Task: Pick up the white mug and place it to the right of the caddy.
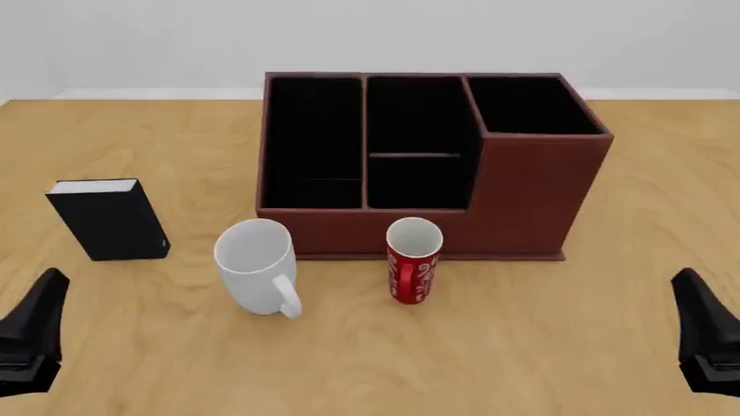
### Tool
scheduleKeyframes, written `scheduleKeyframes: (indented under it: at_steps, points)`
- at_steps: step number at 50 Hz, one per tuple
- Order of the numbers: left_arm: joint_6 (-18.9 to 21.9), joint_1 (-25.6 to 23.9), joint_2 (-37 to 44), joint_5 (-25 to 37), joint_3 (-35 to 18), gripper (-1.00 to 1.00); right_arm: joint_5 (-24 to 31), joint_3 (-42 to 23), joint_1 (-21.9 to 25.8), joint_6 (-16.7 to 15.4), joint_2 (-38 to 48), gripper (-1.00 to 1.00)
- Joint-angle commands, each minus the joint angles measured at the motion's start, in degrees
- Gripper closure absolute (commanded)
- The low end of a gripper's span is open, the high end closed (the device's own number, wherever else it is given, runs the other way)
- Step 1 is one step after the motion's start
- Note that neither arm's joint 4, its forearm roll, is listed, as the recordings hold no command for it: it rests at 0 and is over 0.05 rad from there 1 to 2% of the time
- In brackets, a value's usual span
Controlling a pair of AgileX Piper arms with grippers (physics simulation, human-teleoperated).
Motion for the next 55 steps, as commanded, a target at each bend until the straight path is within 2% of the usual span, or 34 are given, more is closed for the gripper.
scheduleKeyframes:
  at_steps: [1,11,18,25,34,39,41,42,46,55]
  points:
    - [0.0,0.01,0.32,-0.08,-0.18,-1.0,-0.35,-0.19,-0.31,-0.57,0.76,-1.0]
    - [-0.01,0.0,0.31,-0.08,-0.18,-1.0,-1.17,-0.09,0.54,-1.16,1.64,-1.0]
    - [0.0,0.0,0.32,-0.08,-0.18,-1.0,1.39,-2.32,1.46,-0.43,0.24,-1.0]
    - [0.0,0.01,0.32,-0.08,-0.18,-1.0,6.05,-8.75,3.54,-0.79,-0.08,-1.0]
    - [0.01,0.0,0.32,-0.08,-0.18,-1.0,12.66,-17.82,5.81,-3.86,-0.09,-1.0]
    - [0.0,0.0,0.31,-0.08,-0.18,-1.0,18.79,-24.85,7.48,-5.06,-0.08,-1.0]
    - [0.01,0.01,0.32,-0.08,-0.18,-1.0,23.82,-29.8,7.77,-6.46,-0.03,-1.0]
    - [0.01,0.01,0.32,-0.08,-0.18,-1.0,24.63,-30.13,8.93,-7.78,-0.07,-1.0]
    - [0.01,0.0,0.32,-0.08,-0.18,-1.0,27.77,-33.61,9.2,-8.0,0.31,-1.0]
    - [0.0,0.0,0.32,-0.08,-0.18,-1.0,31.13,-38.18,11.61,-11.66,5.11,-1.0]
